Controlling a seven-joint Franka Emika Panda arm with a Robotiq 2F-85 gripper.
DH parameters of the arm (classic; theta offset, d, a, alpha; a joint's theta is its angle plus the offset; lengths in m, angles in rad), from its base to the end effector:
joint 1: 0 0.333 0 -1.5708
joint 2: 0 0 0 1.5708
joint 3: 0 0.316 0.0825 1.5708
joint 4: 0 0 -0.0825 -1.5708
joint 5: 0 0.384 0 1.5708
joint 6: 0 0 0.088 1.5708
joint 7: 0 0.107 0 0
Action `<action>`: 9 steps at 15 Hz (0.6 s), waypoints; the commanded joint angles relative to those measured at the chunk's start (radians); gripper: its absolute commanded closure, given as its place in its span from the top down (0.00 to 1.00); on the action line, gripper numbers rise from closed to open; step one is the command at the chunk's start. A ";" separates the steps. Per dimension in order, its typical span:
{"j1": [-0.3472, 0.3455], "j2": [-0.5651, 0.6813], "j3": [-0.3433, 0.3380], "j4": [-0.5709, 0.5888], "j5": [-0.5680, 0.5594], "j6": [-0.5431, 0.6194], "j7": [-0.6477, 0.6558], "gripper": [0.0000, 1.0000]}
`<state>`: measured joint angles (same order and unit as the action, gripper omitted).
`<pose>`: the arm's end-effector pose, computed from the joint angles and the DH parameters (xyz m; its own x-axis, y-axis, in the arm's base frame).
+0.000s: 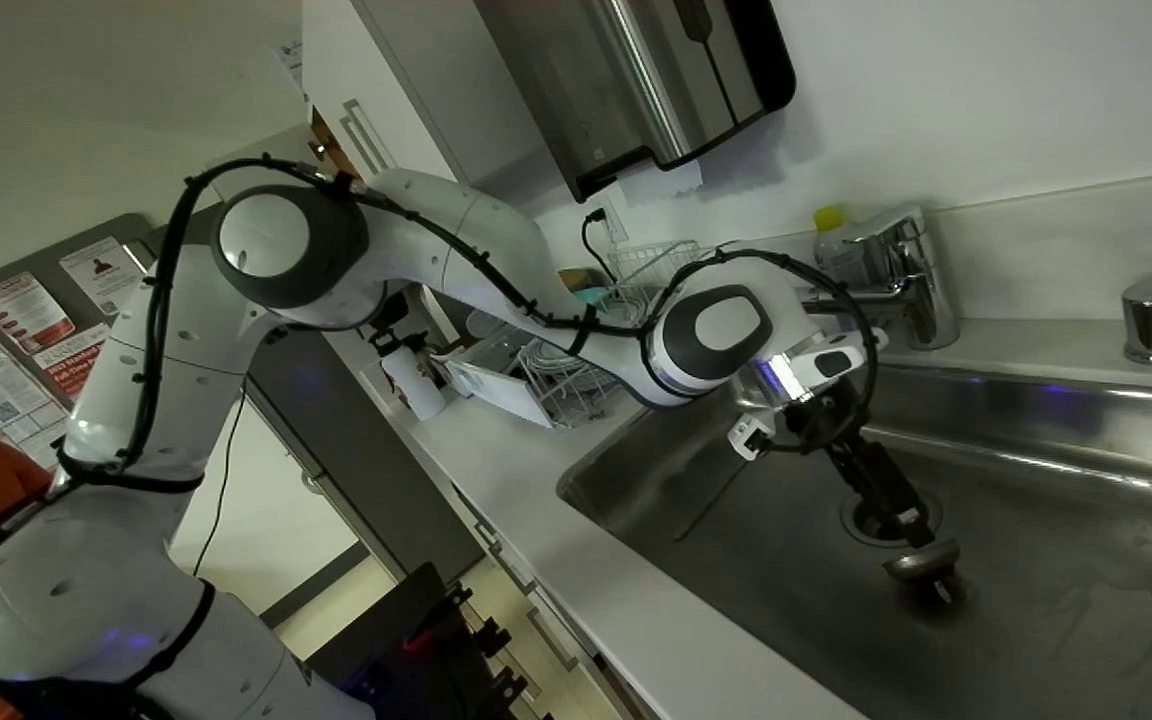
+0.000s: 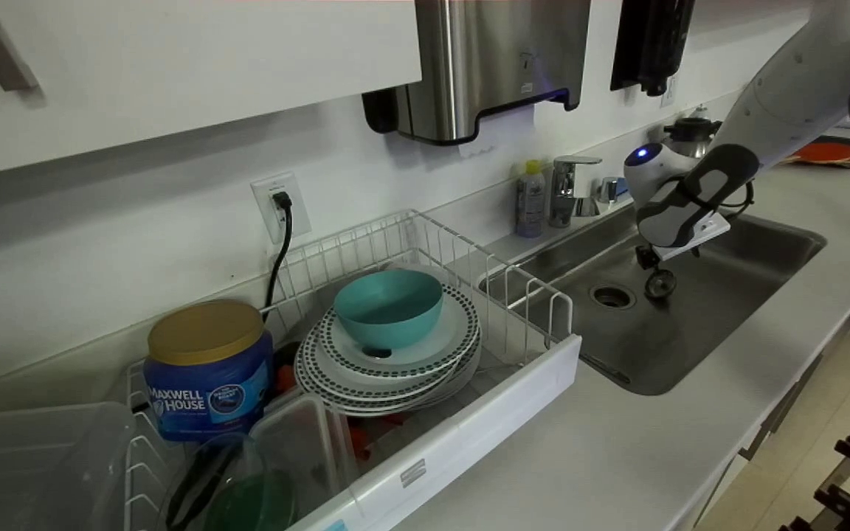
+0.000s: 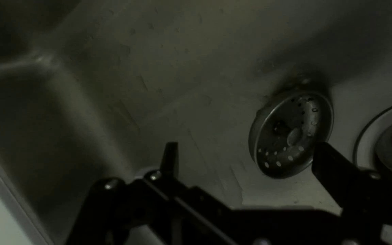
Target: Close the tap and put the stopper on the opening
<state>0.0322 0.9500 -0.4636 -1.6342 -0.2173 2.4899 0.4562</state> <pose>0.6269 -0.2515 0.1045 0.8678 -0.4849 0.1083 -0.4744 -0.7438 0.4708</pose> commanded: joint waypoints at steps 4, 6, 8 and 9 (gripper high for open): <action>0.010 0.044 -0.022 0.062 -0.029 -0.061 0.031 1.00; 0.009 0.056 -0.024 0.073 -0.031 -0.060 0.030 1.00; 0.007 0.070 -0.028 0.087 -0.034 -0.058 0.028 1.00; 0.005 0.075 -0.029 0.091 -0.035 -0.058 0.026 1.00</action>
<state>0.0340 0.9991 -0.4786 -1.5843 -0.2246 2.4679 0.4583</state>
